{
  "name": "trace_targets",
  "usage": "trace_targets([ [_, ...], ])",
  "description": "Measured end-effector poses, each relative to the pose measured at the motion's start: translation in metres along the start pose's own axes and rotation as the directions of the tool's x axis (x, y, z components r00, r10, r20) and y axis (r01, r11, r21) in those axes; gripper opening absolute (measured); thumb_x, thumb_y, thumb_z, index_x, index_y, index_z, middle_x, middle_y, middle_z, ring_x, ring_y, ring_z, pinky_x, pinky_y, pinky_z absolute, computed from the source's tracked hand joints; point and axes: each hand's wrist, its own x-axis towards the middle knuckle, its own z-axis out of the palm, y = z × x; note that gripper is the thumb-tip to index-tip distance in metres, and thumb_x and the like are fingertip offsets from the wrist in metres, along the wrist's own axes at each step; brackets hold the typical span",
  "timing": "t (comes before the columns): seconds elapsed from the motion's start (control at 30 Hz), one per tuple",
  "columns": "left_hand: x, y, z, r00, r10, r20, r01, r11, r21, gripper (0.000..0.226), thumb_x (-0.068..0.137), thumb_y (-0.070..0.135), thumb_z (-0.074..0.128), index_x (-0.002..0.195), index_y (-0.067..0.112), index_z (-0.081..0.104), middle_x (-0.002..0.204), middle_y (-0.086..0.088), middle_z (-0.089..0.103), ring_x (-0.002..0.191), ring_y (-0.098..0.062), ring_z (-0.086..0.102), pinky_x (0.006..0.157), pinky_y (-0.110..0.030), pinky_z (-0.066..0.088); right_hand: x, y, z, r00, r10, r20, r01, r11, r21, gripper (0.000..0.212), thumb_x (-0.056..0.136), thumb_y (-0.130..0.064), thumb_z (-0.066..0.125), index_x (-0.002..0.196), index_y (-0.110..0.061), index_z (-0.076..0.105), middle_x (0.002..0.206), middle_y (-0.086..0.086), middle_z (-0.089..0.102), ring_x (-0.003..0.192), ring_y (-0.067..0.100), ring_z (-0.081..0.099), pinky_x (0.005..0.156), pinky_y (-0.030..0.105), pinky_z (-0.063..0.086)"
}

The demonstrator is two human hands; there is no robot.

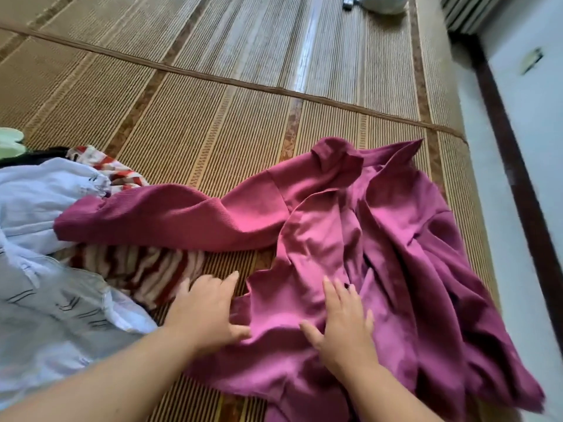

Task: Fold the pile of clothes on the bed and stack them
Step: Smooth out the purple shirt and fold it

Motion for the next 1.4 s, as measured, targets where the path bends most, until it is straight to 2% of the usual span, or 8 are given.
trace_targets([
  [0.17, -0.031, 0.018, 0.012, 0.995, -0.042, 0.087, 0.055, 0.986, -0.16, 0.017, 0.076, 0.033, 0.05, 0.09, 0.024, 0.054, 0.105, 0.0, 0.068, 0.105, -0.023, 0.061, 0.084, -0.033, 0.046, -0.056, 0.026, 0.006, 0.997, 0.052, 0.055, -0.053, 0.999, 0.005, 0.091, 0.079, -0.068, 0.054, 0.152, -0.035, 0.011, 0.16, -0.007, 0.008, 0.147, 0.016, 0.006, 0.116, 0.045, 0.013],
  [0.27, -0.066, 0.039, -0.002, 0.988, 0.119, 0.096, -0.051, 0.846, -0.53, 0.031, 0.07, 0.033, 0.044, 0.098, 0.026, 0.056, 0.09, 0.007, 0.07, 0.09, -0.014, 0.065, 0.076, -0.029, 0.049, -0.077, 0.014, 0.003, 0.986, 0.008, -0.168, 0.06, 0.916, 0.398, 0.056, 0.08, -0.046, 0.071, 0.13, -0.024, 0.058, 0.129, -0.004, 0.057, 0.123, 0.014, 0.051, 0.105, 0.036, 0.039],
  [0.4, -0.105, 0.11, -0.011, 0.917, 0.386, 0.097, -0.233, 0.719, -0.654, 0.05, 0.08, 0.036, 0.051, 0.129, 0.043, 0.043, 0.114, 0.01, 0.066, 0.089, 0.012, 0.059, 0.081, -0.004, 0.043, -0.084, -0.009, -0.027, 0.987, 0.073, 0.143, -0.16, 0.532, 0.831, 0.031, 0.071, -0.052, 0.071, 0.078, -0.022, 0.068, 0.073, -0.012, 0.064, 0.07, 0.002, 0.057, 0.067, 0.022, 0.047],
  [0.57, -0.115, 0.184, 0.004, 0.878, 0.46, 0.131, -0.26, 0.69, -0.676, 0.044, 0.084, 0.035, 0.058, 0.128, 0.028, 0.055, 0.122, 0.004, 0.06, 0.11, -0.005, 0.055, 0.095, -0.018, 0.04, -0.081, 0.048, -0.053, 0.955, 0.283, 0.087, -0.281, 0.772, 0.57, 0.013, 0.072, -0.007, 0.063, 0.067, -0.01, 0.051, 0.059, -0.001, 0.053, 0.057, 0.016, 0.046, 0.059, 0.032, 0.039],
  [0.8, -0.084, 0.133, 0.05, 0.918, -0.394, -0.048, 0.285, 0.738, -0.612, 0.048, 0.089, 0.043, 0.058, 0.133, 0.023, 0.051, 0.128, -0.006, 0.052, 0.121, -0.024, 0.045, 0.103, -0.035, 0.033, -0.093, 0.11, -0.036, 0.876, 0.47, 0.105, -0.47, 0.789, 0.396, 0.073, 0.078, -0.012, 0.064, 0.144, -0.021, 0.035, 0.125, 0.01, 0.062, 0.113, 0.029, 0.059, 0.091, 0.031, 0.043],
  [1.0, -0.068, 0.124, 0.061, 0.97, -0.136, 0.201, 0.22, 0.844, -0.489, 0.024, 0.086, 0.046, 0.062, 0.099, 0.026, 0.059, 0.102, 0.003, 0.066, 0.1, -0.023, 0.062, 0.08, -0.031, 0.048, -0.107, 0.097, 0.008, 0.815, 0.566, 0.122, -0.555, 0.705, 0.441, 0.092, 0.081, -0.034, 0.073, 0.152, -0.014, 0.016, 0.14, 0.02, 0.046, 0.127, 0.034, 0.046, 0.1, 0.035, 0.038],
  [1.1, -0.071, 0.121, 0.065, 0.983, -0.095, 0.156, 0.18, 0.654, -0.735, 0.007, 0.094, 0.026, 0.055, 0.092, 0.02, 0.059, 0.094, 0.003, 0.066, 0.093, -0.021, 0.061, 0.078, -0.032, 0.045, -0.108, 0.098, 0.013, 0.792, 0.606, 0.072, -0.571, 0.695, 0.438, 0.071, 0.085, -0.029, 0.069, 0.145, -0.015, 0.035, 0.13, 0.017, 0.058, 0.119, 0.035, 0.055, 0.094, 0.035, 0.042],
  [1.4, -0.084, 0.033, 0.06, 0.888, -0.456, 0.062, 0.398, 0.694, -0.6, 0.013, 0.088, 0.022, 0.064, 0.097, 0.013, 0.06, 0.104, -0.017, 0.064, 0.098, -0.035, 0.058, 0.078, -0.037, 0.043, -0.127, 0.127, -0.004, 0.795, 0.606, 0.035, -0.548, 0.692, 0.47, 0.032, 0.084, -0.019, 0.07, 0.115, -0.011, 0.065, 0.107, 0.015, 0.069, 0.099, 0.033, 0.063, 0.079, 0.032, 0.044],
])
